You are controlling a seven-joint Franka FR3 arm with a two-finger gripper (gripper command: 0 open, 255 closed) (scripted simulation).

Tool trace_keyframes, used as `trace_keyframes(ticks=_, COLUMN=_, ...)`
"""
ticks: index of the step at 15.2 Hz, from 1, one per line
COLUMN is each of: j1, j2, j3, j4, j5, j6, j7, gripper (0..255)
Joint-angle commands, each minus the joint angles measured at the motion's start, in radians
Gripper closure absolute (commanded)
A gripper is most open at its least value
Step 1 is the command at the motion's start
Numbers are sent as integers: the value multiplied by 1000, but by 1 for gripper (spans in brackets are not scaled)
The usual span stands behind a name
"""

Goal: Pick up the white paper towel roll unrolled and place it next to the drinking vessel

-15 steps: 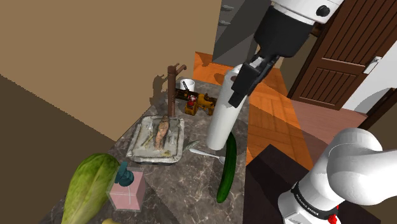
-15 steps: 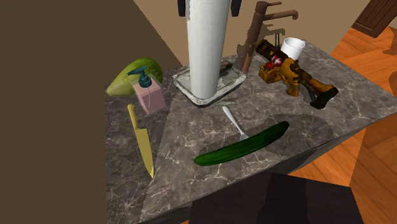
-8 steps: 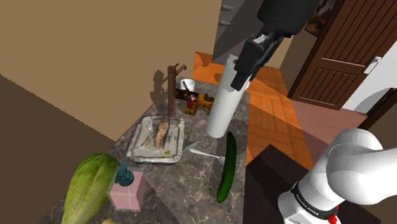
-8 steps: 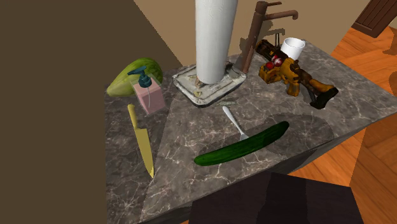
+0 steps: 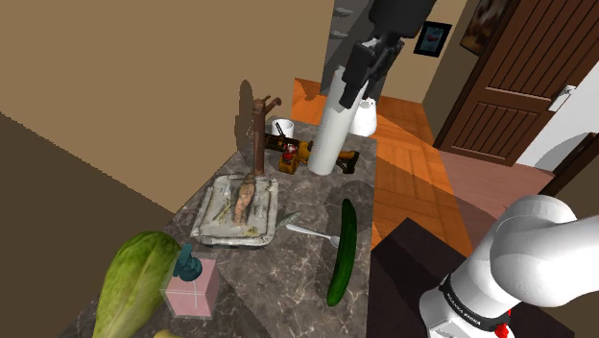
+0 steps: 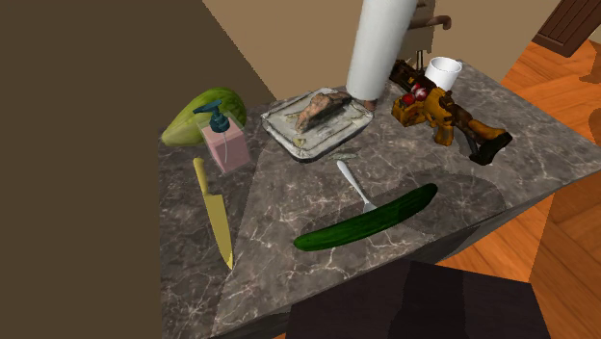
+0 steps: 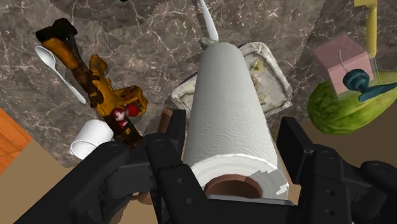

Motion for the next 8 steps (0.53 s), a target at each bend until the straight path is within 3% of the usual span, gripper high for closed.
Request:
trace_keyframes(ticks=1, j1=-18, j2=44, j3=-36, j4=22, j5=-22, j6=16, j7=-47, gripper=255)
trace_keyframes(ticks=8, j1=-67, j2=201, j3=-129, j4=121, j5=-71, j6=63, j7=-170, gripper=255)
